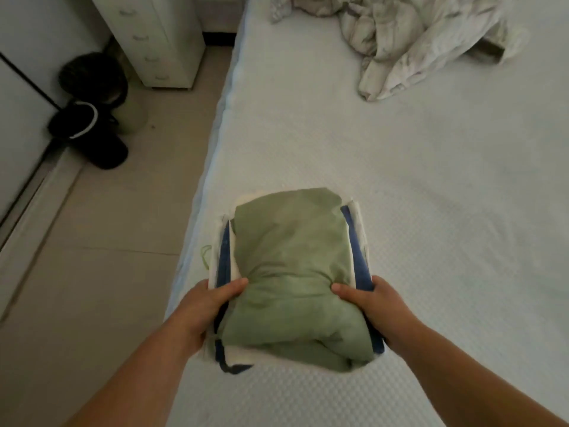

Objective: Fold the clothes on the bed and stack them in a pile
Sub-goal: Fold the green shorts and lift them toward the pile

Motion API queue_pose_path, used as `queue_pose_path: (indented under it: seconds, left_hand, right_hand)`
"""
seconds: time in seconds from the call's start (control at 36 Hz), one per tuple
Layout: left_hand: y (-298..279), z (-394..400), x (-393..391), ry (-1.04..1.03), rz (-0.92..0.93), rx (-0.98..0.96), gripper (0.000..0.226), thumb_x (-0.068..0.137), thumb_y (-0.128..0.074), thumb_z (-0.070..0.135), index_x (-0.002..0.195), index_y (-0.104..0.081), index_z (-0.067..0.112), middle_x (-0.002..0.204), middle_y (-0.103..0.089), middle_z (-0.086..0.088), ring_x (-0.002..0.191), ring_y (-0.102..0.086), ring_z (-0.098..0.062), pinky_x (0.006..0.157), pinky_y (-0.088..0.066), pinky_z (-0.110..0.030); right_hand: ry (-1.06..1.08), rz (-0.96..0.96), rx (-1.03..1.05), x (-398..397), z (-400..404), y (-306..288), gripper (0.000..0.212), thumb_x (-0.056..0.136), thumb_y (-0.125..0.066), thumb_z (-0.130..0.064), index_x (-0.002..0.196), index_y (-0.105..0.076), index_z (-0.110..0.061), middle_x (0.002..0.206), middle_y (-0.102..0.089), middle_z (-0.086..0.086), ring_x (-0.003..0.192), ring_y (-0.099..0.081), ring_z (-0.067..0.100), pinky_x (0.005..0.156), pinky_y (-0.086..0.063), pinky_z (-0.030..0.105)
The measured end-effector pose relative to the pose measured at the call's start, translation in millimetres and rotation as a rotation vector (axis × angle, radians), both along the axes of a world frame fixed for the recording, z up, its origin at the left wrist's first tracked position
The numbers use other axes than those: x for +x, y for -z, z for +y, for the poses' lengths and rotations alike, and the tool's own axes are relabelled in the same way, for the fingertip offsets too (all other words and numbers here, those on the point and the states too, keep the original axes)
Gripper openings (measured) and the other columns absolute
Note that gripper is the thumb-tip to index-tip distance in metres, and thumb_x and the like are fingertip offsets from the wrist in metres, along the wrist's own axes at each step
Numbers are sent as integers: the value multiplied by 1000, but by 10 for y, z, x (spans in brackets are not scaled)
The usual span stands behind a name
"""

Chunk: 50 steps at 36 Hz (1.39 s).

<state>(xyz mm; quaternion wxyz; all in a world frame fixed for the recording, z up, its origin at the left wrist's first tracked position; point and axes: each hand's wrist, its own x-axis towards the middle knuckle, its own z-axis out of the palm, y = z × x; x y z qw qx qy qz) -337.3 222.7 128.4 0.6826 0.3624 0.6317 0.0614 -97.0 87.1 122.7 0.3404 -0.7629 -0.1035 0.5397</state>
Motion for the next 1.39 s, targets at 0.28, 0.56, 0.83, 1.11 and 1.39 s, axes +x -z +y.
queue_pose_path:
  seconds: [0.28,0.56,0.83,1.11,1.39]
  left_hand:
    - [-1439,-1307,-114,73,66,10,82,51,-88,42,118,-57,7,105,-68,-12,90,-65,-27,73,-53,-37]
    - [-2847,-1765,206,388,-66,195,52,71,-76,40,109,-54,12,99,-66,-5,86,-64,-19,60,-49,-27]
    - [-3327,-2626,507,794,-51,323,75,56,-75,60,108,-58,9,90,-63,0,78,-61,-11,54,-41,-23]
    - [-3334,-3972,1349,1099,-123,266,63,66,-78,50,108,-58,8,96,-68,-6,83,-66,-19,57,-47,-27]
    - [-3272,-5901,2297,1311,-134,237,66,68,-74,52,115,-56,9,102,-66,-8,89,-65,-23,69,-53,-32]
  right_hand:
    - [42,-133,-75,-299,-1412,-1490,46,63,-83,-41,89,-51,-20,85,-64,-2,75,-60,9,53,-39,20]
    - [358,-249,1,-547,-2478,-2916,45,67,-80,-41,92,-54,-14,90,-65,5,82,-61,20,66,-46,32]
    - [707,-287,-24,-1054,-3748,-3333,39,67,-82,-38,85,-56,-16,86,-64,1,77,-57,10,57,-39,22]
    - [1045,-321,-46,-1092,-5295,-3364,44,68,-78,-44,95,-52,-21,88,-59,-7,78,-54,7,56,-37,21]
    - [1209,-269,-24,-683,-7213,-3262,38,68,-76,-46,80,-44,-30,85,-61,-6,77,-57,11,58,-41,25]
